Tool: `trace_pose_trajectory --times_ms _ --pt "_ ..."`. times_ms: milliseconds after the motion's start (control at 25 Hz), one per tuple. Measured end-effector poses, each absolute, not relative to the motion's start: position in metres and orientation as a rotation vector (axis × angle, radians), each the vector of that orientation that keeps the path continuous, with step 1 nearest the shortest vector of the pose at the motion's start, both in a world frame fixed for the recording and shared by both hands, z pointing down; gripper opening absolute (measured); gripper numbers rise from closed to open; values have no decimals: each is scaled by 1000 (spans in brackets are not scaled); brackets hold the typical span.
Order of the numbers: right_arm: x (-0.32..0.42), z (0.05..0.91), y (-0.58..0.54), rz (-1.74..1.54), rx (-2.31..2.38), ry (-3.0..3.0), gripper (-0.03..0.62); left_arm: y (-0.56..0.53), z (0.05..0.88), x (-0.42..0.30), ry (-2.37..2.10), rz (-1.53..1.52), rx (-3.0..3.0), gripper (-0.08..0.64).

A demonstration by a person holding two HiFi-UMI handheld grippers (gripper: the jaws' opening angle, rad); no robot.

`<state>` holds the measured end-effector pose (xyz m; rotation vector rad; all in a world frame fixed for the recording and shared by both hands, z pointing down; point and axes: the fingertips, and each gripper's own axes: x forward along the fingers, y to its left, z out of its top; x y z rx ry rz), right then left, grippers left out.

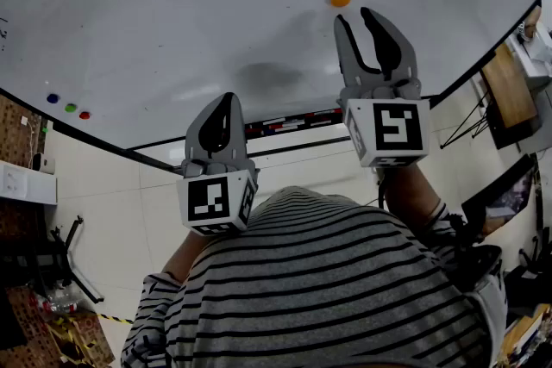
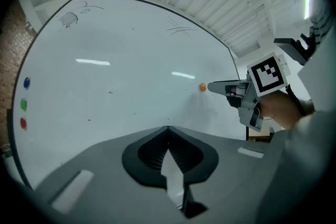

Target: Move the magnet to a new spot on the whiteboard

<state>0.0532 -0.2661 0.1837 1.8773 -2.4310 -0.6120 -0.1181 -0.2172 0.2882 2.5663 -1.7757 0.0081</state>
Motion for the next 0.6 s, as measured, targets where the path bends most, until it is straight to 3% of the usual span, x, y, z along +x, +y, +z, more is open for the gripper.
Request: trace_pose_trajectory --times_ms 200,600 --pt "41 181 -286 -603 1905 -2407 146 -230 282 -125 -1784 -44 2590 17" --pt "43 181 -288 -618 1961 -2376 123 -232 288 -134 -1797 -40 2567 17"
